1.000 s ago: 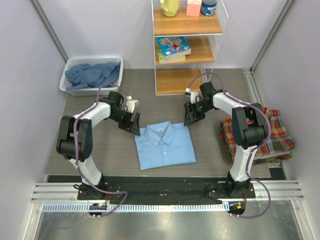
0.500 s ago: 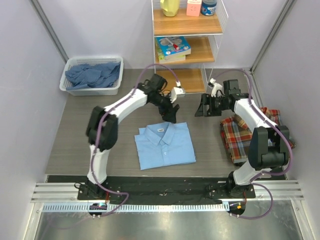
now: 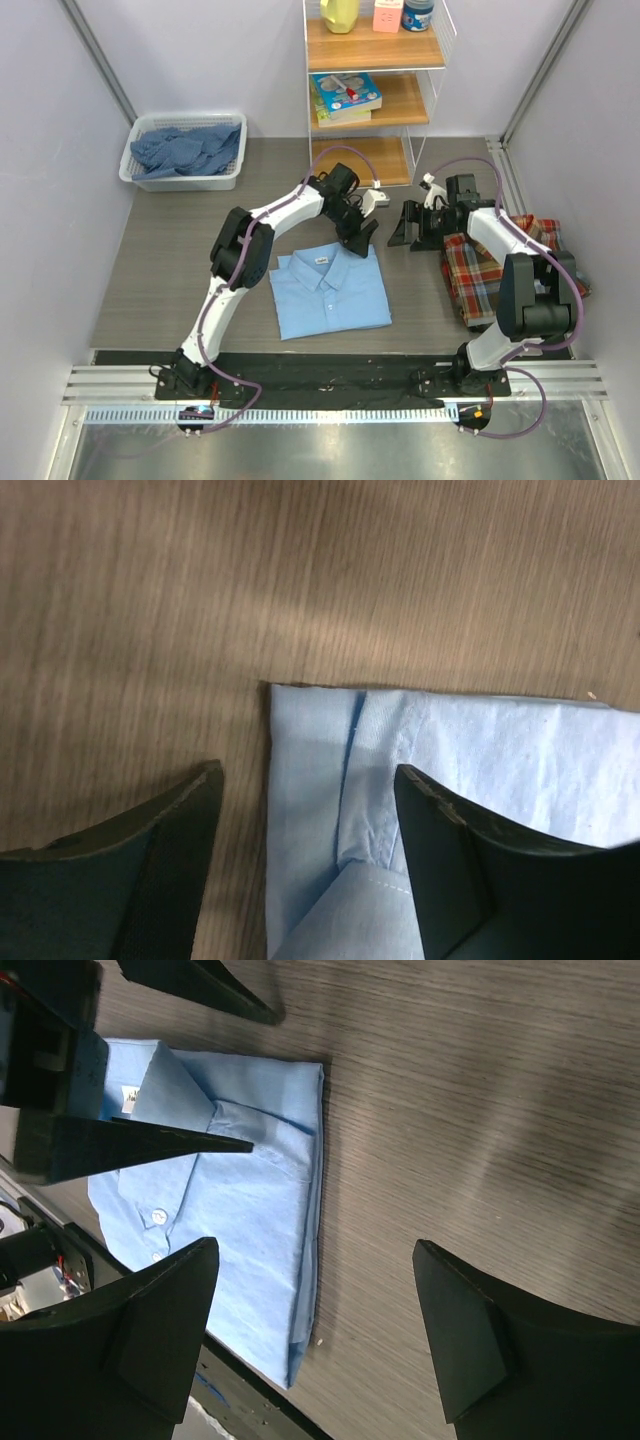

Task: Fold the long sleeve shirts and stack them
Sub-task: Fold the shirt

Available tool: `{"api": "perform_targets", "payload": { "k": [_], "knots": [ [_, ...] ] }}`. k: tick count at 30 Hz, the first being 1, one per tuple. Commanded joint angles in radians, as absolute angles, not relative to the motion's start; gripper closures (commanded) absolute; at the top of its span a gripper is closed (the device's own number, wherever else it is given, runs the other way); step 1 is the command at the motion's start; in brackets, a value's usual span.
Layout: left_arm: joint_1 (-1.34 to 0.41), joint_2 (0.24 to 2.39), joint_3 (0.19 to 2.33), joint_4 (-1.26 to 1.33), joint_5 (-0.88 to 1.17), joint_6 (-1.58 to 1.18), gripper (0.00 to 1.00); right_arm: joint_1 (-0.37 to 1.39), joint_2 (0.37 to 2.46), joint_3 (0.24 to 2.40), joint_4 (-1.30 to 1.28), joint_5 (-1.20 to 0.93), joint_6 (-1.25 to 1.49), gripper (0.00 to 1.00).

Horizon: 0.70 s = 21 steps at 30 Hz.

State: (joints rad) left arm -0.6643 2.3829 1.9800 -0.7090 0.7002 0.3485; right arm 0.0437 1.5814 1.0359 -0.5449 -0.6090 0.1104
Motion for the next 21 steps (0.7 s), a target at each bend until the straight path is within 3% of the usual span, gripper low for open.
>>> {"api": "perform_targets", "payload": {
  "k": [1,12,21],
  "knots": [
    [-0.673,2.427,2.011,-0.733,0.782,0.310,0.36,0.035,1.557,1.035,-0.506,-0.632,0.130,0.16],
    [-0.719,2.453,2.002,-0.749,0.759,0.311,0.43,0.032,1.569,0.994,-0.477,-0.637,0.158,0.12],
    [-0.715,2.393,1.930,-0.675,0.736,0.299,0.92,0.032,1.589,0.924,-0.391,-0.629,0.221,0.07]
  ]
}}
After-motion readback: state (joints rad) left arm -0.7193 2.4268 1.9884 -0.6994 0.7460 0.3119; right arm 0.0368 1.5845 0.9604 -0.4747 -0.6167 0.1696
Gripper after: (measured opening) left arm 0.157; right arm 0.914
